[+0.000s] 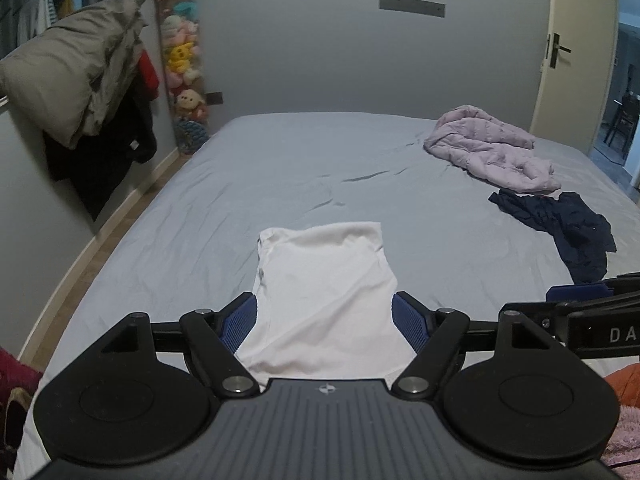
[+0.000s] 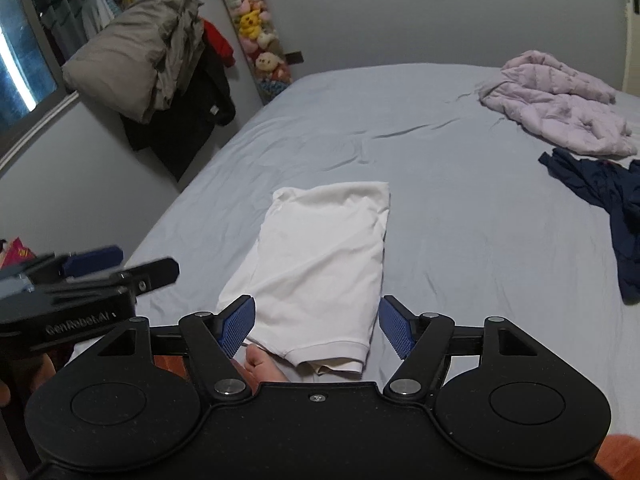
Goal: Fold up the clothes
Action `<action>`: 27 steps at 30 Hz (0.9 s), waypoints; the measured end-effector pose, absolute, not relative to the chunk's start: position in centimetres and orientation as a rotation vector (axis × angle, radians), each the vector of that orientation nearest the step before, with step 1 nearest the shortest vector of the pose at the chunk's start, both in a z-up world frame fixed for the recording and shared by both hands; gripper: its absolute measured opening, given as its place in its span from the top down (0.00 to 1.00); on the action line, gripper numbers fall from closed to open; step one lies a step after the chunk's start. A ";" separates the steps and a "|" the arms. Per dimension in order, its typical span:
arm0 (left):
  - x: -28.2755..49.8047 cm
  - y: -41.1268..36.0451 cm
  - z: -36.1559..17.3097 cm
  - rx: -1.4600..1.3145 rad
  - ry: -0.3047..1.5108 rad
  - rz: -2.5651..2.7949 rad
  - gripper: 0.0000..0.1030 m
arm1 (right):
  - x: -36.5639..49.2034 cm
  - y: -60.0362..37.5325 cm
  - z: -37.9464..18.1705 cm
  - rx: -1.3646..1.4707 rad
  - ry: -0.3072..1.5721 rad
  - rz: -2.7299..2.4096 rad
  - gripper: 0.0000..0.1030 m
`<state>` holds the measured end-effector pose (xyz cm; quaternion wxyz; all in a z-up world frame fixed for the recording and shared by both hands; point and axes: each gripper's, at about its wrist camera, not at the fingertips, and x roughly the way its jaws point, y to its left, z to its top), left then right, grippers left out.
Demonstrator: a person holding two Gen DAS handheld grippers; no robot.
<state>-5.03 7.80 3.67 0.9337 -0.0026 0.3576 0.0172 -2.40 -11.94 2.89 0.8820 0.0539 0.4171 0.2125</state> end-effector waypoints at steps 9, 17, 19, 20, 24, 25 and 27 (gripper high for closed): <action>-5.5 8.0 2.6 0.048 0.744 0.081 0.28 | -3.0 -11.8 1.8 0.108 0.883 0.400 0.35; -5.1 8.0 1.5 0.057 0.783 0.105 0.28 | -2.6 -11.0 1.0 0.098 0.891 0.381 0.35; -4.9 7.9 1.4 0.066 0.788 0.121 0.28 | -2.4 -10.6 0.6 0.097 0.900 0.373 0.35; -4.9 7.9 1.4 0.070 0.790 0.129 0.28 | -2.3 -10.5 0.5 0.092 0.900 0.368 0.35; -4.8 8.1 1.2 0.085 0.791 0.152 0.28 | -2.3 -9.9 0.3 0.065 0.894 0.357 0.35; -4.8 8.1 1.2 0.083 0.791 0.153 0.28 | -2.4 -9.8 0.3 0.065 0.893 0.360 0.35; -4.8 8.1 1.2 0.078 0.791 0.155 0.28 | -2.4 -9.7 0.2 0.069 0.894 0.367 0.35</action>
